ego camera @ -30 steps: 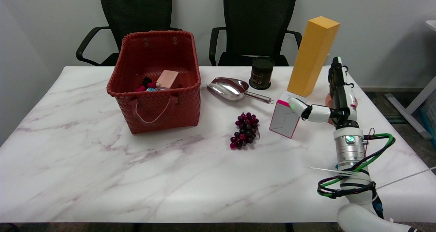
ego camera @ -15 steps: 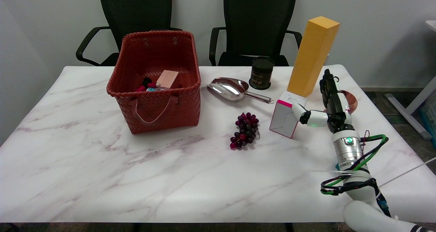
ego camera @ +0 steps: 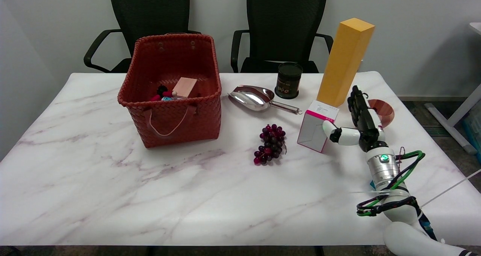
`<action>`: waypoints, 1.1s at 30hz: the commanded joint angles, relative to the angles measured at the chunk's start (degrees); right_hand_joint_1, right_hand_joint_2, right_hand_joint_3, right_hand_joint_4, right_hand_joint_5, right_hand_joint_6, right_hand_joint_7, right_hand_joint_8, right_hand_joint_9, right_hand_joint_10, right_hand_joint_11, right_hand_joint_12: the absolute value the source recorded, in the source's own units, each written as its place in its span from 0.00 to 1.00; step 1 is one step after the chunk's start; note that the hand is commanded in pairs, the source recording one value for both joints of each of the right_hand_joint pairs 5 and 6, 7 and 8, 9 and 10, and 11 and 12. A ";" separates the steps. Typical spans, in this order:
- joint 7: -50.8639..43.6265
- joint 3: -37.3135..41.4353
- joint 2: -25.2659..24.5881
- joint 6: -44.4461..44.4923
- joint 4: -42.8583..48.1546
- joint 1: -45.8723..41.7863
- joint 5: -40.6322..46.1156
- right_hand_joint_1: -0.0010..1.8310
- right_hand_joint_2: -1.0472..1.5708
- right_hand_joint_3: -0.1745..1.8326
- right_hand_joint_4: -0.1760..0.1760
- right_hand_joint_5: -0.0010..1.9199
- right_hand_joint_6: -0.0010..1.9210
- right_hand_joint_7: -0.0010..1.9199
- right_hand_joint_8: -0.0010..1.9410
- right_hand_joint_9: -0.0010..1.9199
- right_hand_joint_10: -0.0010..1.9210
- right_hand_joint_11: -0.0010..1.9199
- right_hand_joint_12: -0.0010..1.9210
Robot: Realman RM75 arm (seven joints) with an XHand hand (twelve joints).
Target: Pick up the white paper box.
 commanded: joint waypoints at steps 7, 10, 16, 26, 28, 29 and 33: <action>1.08 -1.53 0.22 -4.88 1.32 -0.31 -0.42 0.72 0.44 0.76 0.50 0.00 0.00 0.01 0.00 0.03 0.03 0.00 0.00; 1.08 -1.78 0.12 -5.26 1.08 0.04 -0.42 0.72 0.44 0.77 0.50 0.00 0.00 0.01 0.01 0.04 0.04 0.00 0.00; 1.08 -2.15 -0.28 -6.10 -0.46 1.25 -0.42 0.72 0.44 0.77 0.50 0.00 0.00 0.01 0.01 0.04 0.04 0.00 0.00; 2.44 -2.21 -1.76 -7.50 -4.73 4.20 -0.42 0.71 0.43 0.79 0.50 0.00 0.00 0.04 0.04 0.05 0.05 0.00 0.00; 2.44 -2.10 -2.12 -7.50 -5.68 4.53 -0.42 0.71 0.43 0.79 0.50 0.00 0.00 0.05 0.05 0.06 0.06 0.00 0.00; 2.44 -1.97 -2.40 -7.50 -6.18 4.76 -0.42 0.71 0.43 0.79 0.50 0.00 0.00 0.05 0.05 0.06 0.06 0.00 0.00; 3.43 -2.03 -3.16 -7.48 -7.79 5.78 -0.42 0.71 0.43 0.79 0.50 0.00 0.00 0.06 0.06 0.07 0.07 0.00 0.00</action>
